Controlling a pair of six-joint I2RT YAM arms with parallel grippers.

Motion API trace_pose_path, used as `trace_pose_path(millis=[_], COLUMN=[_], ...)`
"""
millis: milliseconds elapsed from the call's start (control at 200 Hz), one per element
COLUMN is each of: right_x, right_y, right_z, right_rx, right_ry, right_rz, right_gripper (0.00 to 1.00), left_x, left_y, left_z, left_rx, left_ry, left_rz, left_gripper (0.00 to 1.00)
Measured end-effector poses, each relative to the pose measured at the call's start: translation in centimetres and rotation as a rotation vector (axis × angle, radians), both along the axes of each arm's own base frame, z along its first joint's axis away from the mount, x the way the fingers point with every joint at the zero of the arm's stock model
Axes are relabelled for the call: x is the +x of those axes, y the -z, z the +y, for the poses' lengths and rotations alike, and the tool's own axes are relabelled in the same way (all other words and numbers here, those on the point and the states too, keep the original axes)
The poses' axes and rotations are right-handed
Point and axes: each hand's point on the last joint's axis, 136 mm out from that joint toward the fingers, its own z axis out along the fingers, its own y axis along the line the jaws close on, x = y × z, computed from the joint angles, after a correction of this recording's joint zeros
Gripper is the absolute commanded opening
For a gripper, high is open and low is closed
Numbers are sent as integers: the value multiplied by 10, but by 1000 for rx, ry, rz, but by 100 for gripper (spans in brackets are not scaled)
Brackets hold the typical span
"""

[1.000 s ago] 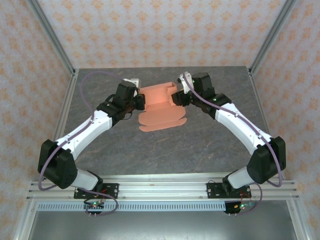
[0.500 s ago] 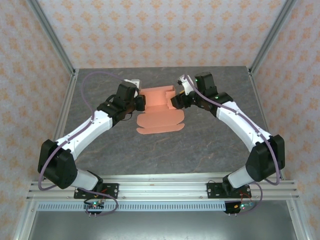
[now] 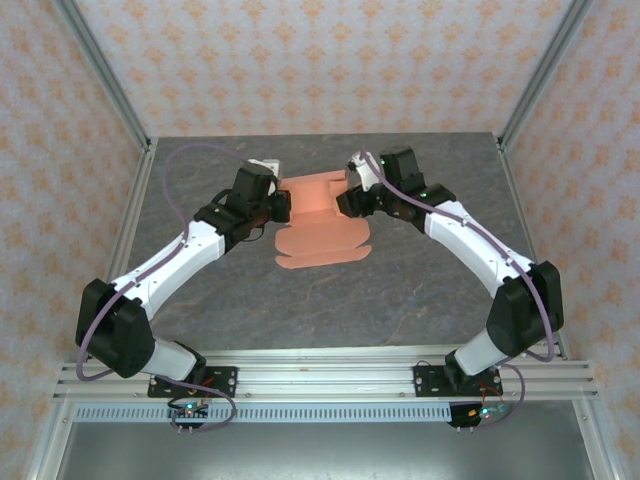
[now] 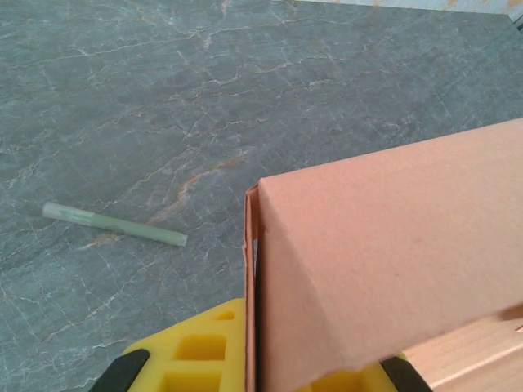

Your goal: Fold the paper box

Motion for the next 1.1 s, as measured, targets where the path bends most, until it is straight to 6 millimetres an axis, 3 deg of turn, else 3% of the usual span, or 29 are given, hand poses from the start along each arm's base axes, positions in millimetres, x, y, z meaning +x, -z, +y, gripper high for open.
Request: trace_pose_path(millis=[420,611,706,1101], right_x=[17,22,21,20], right_y=[-3,-2,0,0], right_z=[-8,-16,-17,-17], right_rx=[-30,-50,-65,-113], right_ry=[208,292,284,284], right_rz=[-35,-41,-39,-28], right_gripper=[36,46,47,24], left_x=[0,-2,-2,-3], left_y=[0,0,0,0], left_z=[-1,-5,-5,-7], left_rx=[-3,-3,-3,-6], left_ry=[-1,11,11,18], left_rz=[0,0,0,1], left_gripper=[0,0,0,0])
